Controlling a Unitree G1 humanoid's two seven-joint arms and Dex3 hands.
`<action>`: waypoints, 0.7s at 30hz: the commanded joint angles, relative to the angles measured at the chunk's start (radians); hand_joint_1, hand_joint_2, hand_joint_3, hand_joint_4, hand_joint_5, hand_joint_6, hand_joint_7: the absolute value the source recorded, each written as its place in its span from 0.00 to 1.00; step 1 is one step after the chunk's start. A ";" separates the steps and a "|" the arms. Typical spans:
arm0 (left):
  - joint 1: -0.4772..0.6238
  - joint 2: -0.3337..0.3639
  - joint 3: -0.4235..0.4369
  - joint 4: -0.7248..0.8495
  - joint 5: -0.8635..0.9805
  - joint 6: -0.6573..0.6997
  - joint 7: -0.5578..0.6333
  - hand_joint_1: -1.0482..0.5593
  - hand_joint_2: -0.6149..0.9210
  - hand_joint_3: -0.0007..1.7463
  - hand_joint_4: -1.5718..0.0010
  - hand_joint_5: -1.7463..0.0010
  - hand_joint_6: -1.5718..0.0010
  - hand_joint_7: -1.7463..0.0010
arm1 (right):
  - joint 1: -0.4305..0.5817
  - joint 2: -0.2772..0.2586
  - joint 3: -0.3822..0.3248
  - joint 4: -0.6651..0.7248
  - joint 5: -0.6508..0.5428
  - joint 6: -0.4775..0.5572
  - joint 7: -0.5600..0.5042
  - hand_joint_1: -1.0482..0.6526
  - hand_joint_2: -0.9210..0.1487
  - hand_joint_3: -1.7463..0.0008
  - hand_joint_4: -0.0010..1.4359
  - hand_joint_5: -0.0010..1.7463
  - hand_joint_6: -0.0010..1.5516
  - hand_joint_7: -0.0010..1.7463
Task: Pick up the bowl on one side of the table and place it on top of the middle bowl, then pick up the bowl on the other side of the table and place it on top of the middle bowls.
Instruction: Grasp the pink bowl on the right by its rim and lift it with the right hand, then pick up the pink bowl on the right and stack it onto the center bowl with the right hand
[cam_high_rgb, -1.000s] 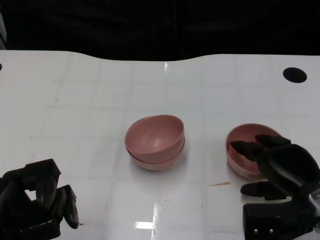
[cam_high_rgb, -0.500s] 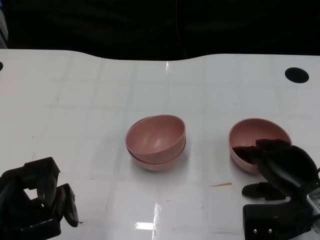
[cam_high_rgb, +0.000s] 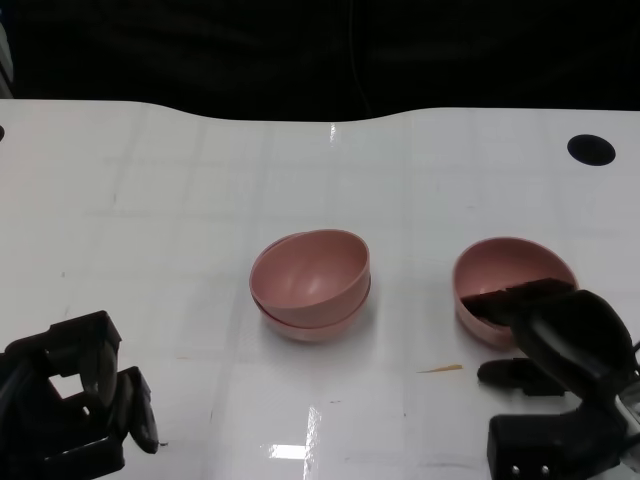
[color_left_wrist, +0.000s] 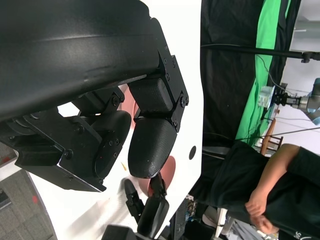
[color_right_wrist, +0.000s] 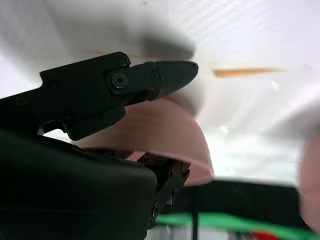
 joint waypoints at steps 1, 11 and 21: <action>-0.001 -0.003 -0.009 -0.003 0.014 -0.001 0.013 0.95 1.00 0.87 0.09 0.00 0.33 0.00 | -0.059 -0.023 0.004 0.064 0.016 -0.145 -0.136 0.49 0.01 0.81 0.55 0.96 0.39 0.95; -0.003 0.000 -0.007 0.001 0.018 -0.004 0.008 0.94 1.00 0.87 0.09 0.00 0.33 0.00 | -0.096 -0.048 0.000 0.015 0.019 -0.201 -0.118 0.49 0.04 0.80 0.56 1.00 0.37 1.00; -0.007 0.000 -0.010 -0.002 0.026 -0.003 0.007 0.94 1.00 0.86 0.11 0.00 0.34 0.00 | -0.075 -0.080 -0.040 -0.151 0.050 -0.159 -0.008 0.47 0.01 0.80 0.55 1.00 0.37 1.00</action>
